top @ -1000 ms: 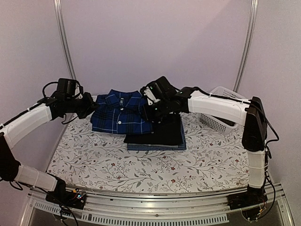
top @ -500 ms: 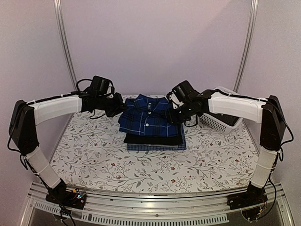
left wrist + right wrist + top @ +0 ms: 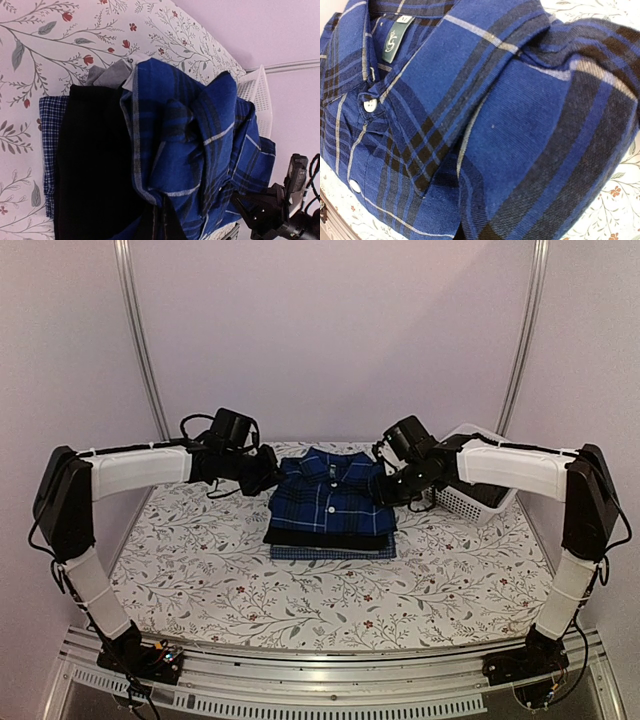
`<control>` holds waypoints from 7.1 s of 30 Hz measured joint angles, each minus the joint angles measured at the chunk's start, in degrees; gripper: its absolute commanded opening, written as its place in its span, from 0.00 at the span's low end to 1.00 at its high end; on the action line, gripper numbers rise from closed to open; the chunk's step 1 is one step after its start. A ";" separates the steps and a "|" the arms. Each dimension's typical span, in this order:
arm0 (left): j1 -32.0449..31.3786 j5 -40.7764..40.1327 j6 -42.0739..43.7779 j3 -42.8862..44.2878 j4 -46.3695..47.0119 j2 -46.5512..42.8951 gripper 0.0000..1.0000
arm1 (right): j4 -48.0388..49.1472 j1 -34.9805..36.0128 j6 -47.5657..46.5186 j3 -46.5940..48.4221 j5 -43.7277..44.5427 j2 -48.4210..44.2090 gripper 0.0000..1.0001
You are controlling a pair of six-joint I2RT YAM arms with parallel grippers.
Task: Fold and stack the long sleeve shirts
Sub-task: Place the square-folded shirt on the square-folded shirt, then move the square-folded shirt to the center of the board, then move the square-folded shirt to the corner of the board.
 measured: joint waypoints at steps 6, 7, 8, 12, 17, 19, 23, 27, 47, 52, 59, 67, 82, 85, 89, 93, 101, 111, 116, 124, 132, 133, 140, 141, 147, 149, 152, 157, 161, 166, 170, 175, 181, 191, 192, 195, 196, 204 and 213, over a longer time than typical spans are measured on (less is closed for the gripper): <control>-0.13 -0.50 -0.48 -1.36 0.63 0.44 0.00 | 1.46 -0.61 0.22 -1.97 -1.49 0.02 0.06; -0.13 -0.83 -0.57 -1.99 1.14 0.46 0.00 | 1.60 -0.72 0.22 -2.10 -1.53 0.02 0.10; -0.13 -1.33 -0.59 -2.71 1.40 0.48 0.00 | 1.84 -0.83 0.33 -2.36 -1.62 0.09 0.12; 0.00 -2.23 -0.11 -3.98 1.49 2.10 0.00 | 2.86 -1.27 0.87 -3.52 -1.49 0.37 0.34; 0.33 -3.02 0.42 -5.20 2.19 4.55 0.00 | 3.02 -2.10 1.22 -5.05 -0.74 0.37 0.47; 0.55 -3.02 0.68 -5.81 2.40 4.59 0.00 | 2.86 -2.38 1.42 -5.25 0.11 0.35 0.48; 1.16 -2.89 1.20 -5.84 2.82 4.55 0.00 | 2.19 -2.58 1.70 -5.27 1.55 -0.68 0.48; 1.75 -2.75 2.01 -5.70 2.67 4.31 0.00 | 0.59 -2.58 2.01 -5.11 2.93 -3.41 0.48; 2.73 -0.79 3.80 -3.85 2.32 5.77 0.00 | 3.89 -2.58 3.67 -1.60 4.59 0.09 0.35; 2.78 -0.48 4.52 -3.87 2.36 5.77 0.00 | 5.05 -2.58 4.98 -5.92 4.42 1.01 0.38; 2.80 -0.63 5.95 -3.87 2.16 5.77 0.15 | 5.42 -2.58 5.81 -6.62 4.46 -0.55 0.45; 3.17 -3.13 8.90 -3.80 0.07 4.22 0.54 | 6.01 -2.62 6.25 -8.35 4.70 -6.99 0.65; 2.75 -5.25 14.25 -3.65 -2.93 -9.09 0.87 | 14.29 -10.16 11.37 -25.31 1.03 -14.53 0.24; 2.60 -4.68 14.86 -3.78 -2.99 -10.93 0.90 | 16.68 -10.40 12.44 -25.29 0.09 -12.61 0.16; 2.40 -3.82 15.37 -4.07 -3.17 -13.84 0.96 | 18.88 -10.38 12.90 -25.16 -0.76 -7.50 0.11; 2.34 -2.91 15.72 -4.26 -3.21 -16.98 0.97 | 19.89 -10.38 13.64 -23.02 -1.33 -1.62 0.09; 2.27 -2.71 16.85 -4.90 -4.42 -22.67 0.99 | 23.65 -10.29 15.17 -19.50 -3.06 5.20 0.08; 2.27 -2.73 18.08 -6.69 -6.16 -25.53 0.99 | 27.58 -6.91 17.90 -14.93 -6.23 11.06 0.08; 2.27 -2.69 18.38 -6.80 -6.69 -25.99 0.99 | 28.52 -4.44 19.37 -9.79 -8.24 15.19 0.08; 2.29 -1.33 18.67 -7.39 -6.56 -26.80 0.99 | 28.85 1.86 21.00 3.43 -11.91 24.63 0.12; 0.68 1.01 17.59 -8.31 -5.81 -25.00 1.00 | 29.20 5.75 20.72 10.01 -16.31 29.07 0.35; 0.09 1.14 17.55 -8.28 -5.66 -24.33 1.00 | 29.24 5.75 20.22 9.94 -16.44 28.94 0.38; -6.82 0.90 16.76 -5.68 -5.11 -16.20 1.00 | 24.65 1.44 17.57 1.20 -12.39 17.46 0.66; -7.85 0.70 16.72 -4.79 -5.09 -14.58 1.00 | 23.74 0.63 17.14 -0.35 -11.06 14.51 0.69; -13.73 -2.54 16.61 4.59 -6.75 -2.25 1.00 | 19.96 -3.58 14.34 -8.68 -2.27 -5.53 0.85; -15.61 -3.61 16.74 8.20 -7.43 2.43 1.00 | 18.64 -4.44 13.84 -11.21 0.24 -11.02 0.86; -17.88 -4.96 16.85 13.20 -8.98 9.07 1.00 | 16.48 -5.20 13.42 -14.05 3.30 -17.22 0.88; -19.39 -7.23 17.99 22.95 -12.87 20.98 1.00 | 13.07 -5.49 12.81 -17.22 6.64 -24.94 0.92; -19.34 -9.16 19.08 27.21 -16.11 27.12 1.00 | 11.34 -5.49 12.59 -19.21 8.09 -30.10 0.93; -18.58 -10.12 20.02 27.43 -18.73 29.09 1.00 | 10.36 -5.49 12.59 -20.37 8.96 -34.97 0.93; -17.33 -10.38 20.94 27.02 -19.32 29.44 1.00 | 10.12 -5.49 12.72 -21.64 9.22 -37.22 0.93; -15.65 -10.27 22.86 22.47 -17.51 27.78 1.00 | 9.03 -5.49 13.14 -22.80 9.70 -39.60 0.94; -13.00 -10.19 25.75 13.90 -15.87 22.43 1.00 | 8.94 -5.49 13.73 -22.99 10.14 -40.70 0.93; -2.38 -9.38 32.96 10.64 -15.82 20.39 1.00 | 9.18 -5.49 14.43 -24.70 9.79 -40.70 0.94; -1.33 -9.09 33.66 10.60 -15.82 20.39 1.00 | 9.20 -5.49 14.60 -24.94 9.73 -40.70 0.94; 2.08 -7.91 35.98 10.60 -15.80 20.39 1.00 | 9.14 -5.49 14.82 -25.49 9.57 -40.76 0.94; 3.19 -7.56 36.63 10.60 -15.80 20.39 1.00 | 9.09 -5.49 14.84 -25.59 9.57 -40.81 0.95; 9.94 -6.12 39.41 14.82 -16.44 23.19 1.00 | 9.05 -5.49 14.82 -25.68 8.79 -41.68 0.99; 13.84 -5.73 41.22 25.97 -19.15 30.23 1.00 | 7.89 -5.49 14.82 -25.88 7.34 -42.12 0.99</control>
